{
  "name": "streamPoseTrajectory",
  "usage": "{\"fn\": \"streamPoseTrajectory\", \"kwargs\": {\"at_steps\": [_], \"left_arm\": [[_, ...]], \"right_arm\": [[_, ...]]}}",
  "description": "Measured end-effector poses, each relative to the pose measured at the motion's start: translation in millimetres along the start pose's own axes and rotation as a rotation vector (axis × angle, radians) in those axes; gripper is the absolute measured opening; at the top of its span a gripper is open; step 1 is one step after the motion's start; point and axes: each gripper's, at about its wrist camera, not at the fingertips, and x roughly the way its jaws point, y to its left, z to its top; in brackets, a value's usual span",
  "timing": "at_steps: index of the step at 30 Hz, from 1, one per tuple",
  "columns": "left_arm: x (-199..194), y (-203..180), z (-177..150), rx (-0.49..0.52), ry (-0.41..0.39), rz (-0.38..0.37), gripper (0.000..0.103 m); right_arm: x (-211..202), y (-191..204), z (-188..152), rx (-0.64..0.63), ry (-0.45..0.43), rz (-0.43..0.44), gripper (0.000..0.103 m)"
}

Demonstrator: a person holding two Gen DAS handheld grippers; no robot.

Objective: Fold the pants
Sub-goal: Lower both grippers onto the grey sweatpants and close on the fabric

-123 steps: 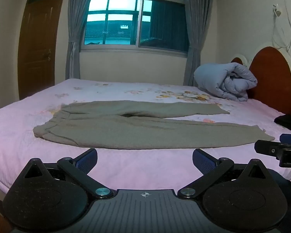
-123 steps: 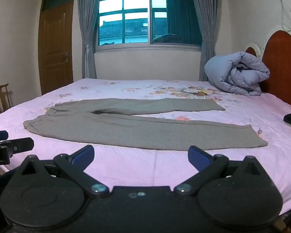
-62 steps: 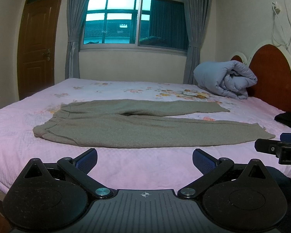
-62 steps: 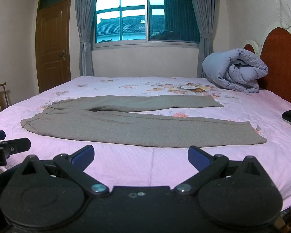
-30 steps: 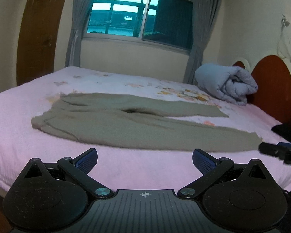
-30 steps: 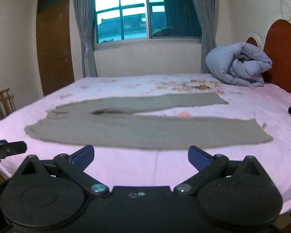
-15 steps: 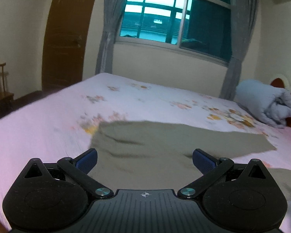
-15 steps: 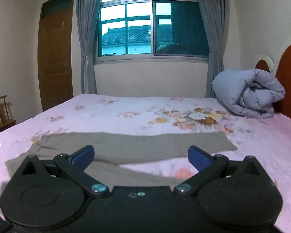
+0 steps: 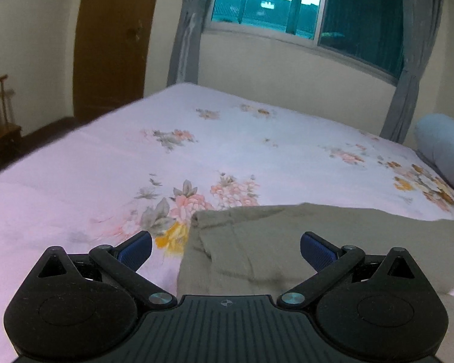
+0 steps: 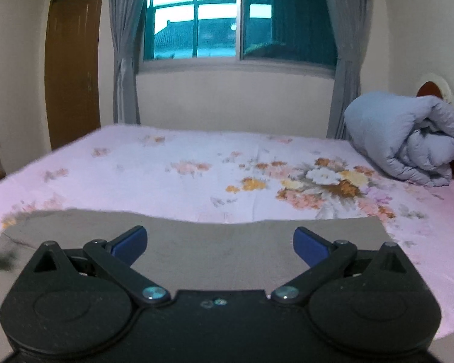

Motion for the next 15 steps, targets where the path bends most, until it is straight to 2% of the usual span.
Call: {"fn": "streamPoseTrajectory", "kwargs": {"at_steps": [4,7,12,13,14,15], "left_arm": [[68,13,3,-0.052,0.051,-0.06,0.103],[113,16,7,-0.069,0.104,-0.061,0.103],[160,10,9,-0.024,0.187,-0.028,0.1],[166,10,9,-0.017,0.193,-0.025,0.088],[170,9,8,-0.006,0.2,-0.044,0.05],[173,8,9,-0.002,0.203,-0.047,0.036]], "right_arm": [[41,4,-14,0.014,0.003,0.016,0.097],[68,7,-18,0.001,0.001,0.034,0.097],[114,5,-11,-0.001,0.041,0.056,0.097],[122,5,-9,-0.004,0.048,0.062,0.097],[130,5,-6,-0.012,0.051,0.068,0.097],[137,5,-3,-0.022,0.054,0.075,0.097]]}}
